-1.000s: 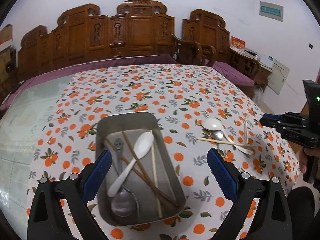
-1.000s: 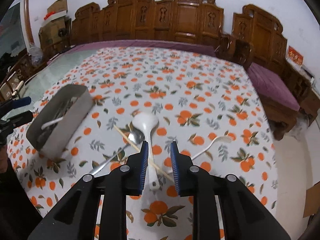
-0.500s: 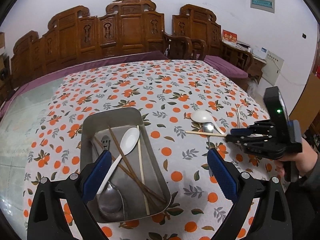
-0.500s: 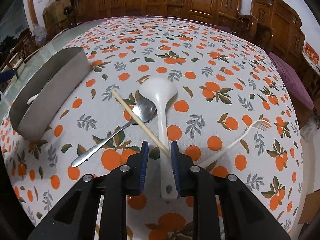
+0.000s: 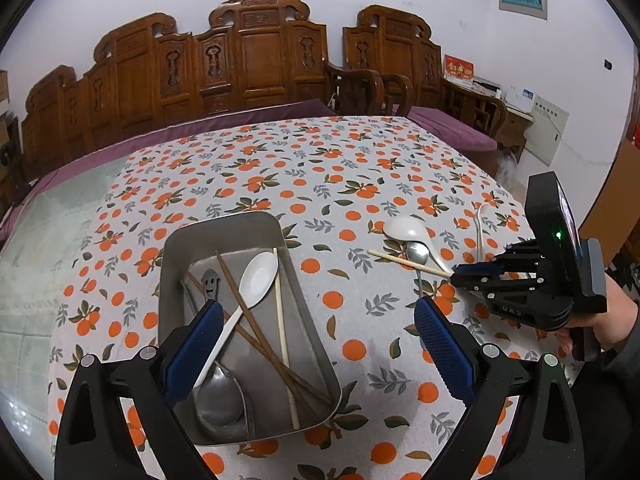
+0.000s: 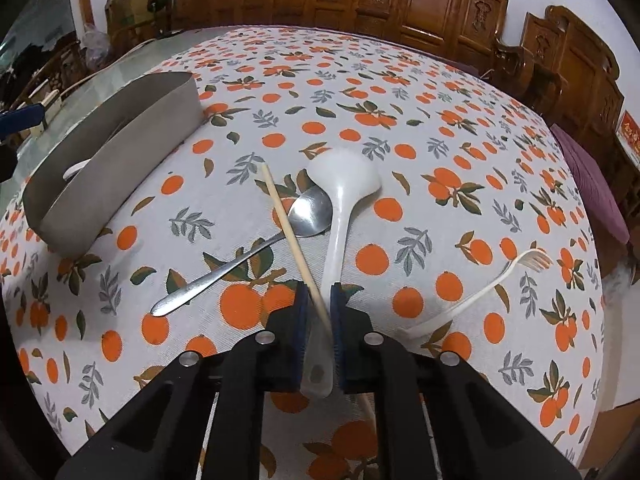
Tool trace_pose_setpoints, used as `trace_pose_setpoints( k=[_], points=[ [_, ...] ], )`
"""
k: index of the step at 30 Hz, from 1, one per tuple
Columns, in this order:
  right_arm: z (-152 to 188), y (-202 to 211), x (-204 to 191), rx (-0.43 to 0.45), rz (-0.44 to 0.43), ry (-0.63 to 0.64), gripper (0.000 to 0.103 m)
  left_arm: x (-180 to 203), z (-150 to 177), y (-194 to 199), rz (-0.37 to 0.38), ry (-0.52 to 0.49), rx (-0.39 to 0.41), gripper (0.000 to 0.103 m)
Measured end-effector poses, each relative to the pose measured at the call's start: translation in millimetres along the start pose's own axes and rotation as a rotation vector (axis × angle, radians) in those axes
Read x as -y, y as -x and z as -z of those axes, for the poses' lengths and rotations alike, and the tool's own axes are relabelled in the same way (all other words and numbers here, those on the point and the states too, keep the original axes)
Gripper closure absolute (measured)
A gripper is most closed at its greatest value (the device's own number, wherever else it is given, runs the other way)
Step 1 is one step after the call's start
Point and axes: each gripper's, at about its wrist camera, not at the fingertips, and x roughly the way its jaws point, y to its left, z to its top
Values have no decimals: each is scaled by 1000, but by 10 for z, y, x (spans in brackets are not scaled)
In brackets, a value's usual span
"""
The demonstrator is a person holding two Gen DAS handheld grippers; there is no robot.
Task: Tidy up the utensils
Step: 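Move the right tool to the pile and grasp a light wooden chopstick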
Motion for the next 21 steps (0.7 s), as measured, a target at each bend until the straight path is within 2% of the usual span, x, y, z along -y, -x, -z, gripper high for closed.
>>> trace_pose_setpoints(
  k=[5, 14, 21],
  points=[
    [-85, -6, -36, 27, -24, 18, 90, 10, 9, -13, -1, -4, -2, 11],
    [-180, -112, 12, 27, -12, 33, 90, 77, 24, -28, 5, -21, -4, 11],
    [-194, -196, -66, -8, -67, 82, 90, 189, 52, -16, 7, -50, -1, 11]
  ],
)
